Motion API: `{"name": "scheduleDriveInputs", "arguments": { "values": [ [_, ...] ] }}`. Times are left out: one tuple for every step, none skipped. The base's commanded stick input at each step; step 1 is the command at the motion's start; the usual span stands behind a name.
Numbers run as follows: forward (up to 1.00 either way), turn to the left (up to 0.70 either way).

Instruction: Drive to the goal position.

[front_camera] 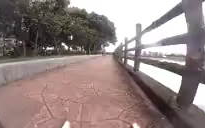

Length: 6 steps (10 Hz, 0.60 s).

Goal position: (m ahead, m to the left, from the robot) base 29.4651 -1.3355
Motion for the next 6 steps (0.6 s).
{"name": "scheduleDriveInputs", "arguments": {
  "values": [
    [0.7, -0.1],
    [0.7, -0.3],
    [0.7, -0.3],
    [0.7, -0.29],
    [0.7, -0.2],
    [0.7, -0.09]
  ]
}}
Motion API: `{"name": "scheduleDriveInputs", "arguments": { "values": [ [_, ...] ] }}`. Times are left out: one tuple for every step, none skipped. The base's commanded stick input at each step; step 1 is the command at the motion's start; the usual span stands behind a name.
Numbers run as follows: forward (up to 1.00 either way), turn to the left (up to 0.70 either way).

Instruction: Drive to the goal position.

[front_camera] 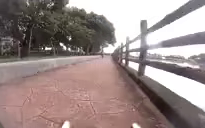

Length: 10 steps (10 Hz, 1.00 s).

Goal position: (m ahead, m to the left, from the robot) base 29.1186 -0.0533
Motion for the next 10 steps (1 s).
{"name": "scheduleDriveInputs", "arguments": {
  "values": [
    [0.7, 0.0],
    [0.7, 0.0],
    [0.7, 0.0],
    [0.7, 0.0],
    [0.7, 0.0],
    [0.7, -0.02],
    [0.7, -0.23],
    [0.7, -0.28],
    [0.7, -0.18],
    [0.7, -0.08]
  ]
}}
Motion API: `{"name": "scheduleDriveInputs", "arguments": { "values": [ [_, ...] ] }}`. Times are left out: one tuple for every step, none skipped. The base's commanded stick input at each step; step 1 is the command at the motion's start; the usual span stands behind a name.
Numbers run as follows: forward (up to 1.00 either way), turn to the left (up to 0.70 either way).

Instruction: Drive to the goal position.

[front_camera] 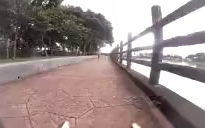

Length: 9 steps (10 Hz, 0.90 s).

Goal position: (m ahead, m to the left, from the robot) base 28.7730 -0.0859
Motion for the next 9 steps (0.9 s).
{"name": "scheduleDriveInputs", "arguments": {
  "values": [
    [0.7, 0.0],
    [0.7, 0.0],
    [0.7, 0.0],
    [0.7, 0.0],
    [0.7, 0.0],
    [0.7, 0.0],
    [0.7, 0.0],
    [0.7, -0.08],
    [0.7, -0.22]
  ]
}}
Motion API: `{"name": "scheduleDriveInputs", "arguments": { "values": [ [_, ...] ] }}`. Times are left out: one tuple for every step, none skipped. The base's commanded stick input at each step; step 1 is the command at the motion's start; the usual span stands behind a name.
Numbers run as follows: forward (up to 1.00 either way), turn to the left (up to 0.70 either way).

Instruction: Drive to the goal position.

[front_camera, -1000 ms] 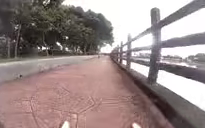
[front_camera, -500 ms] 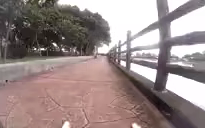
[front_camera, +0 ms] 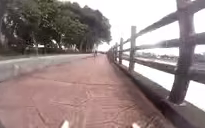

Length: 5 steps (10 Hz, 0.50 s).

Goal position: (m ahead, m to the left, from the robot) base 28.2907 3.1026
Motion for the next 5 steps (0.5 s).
{"name": "scheduleDriveInputs", "arguments": {
  "values": [
    [0.7, -0.29],
    [0.7, -0.22],
    [0.7, 0.0],
    [0.7, 0.0],
    [0.7, 0.0]
  ]
}}
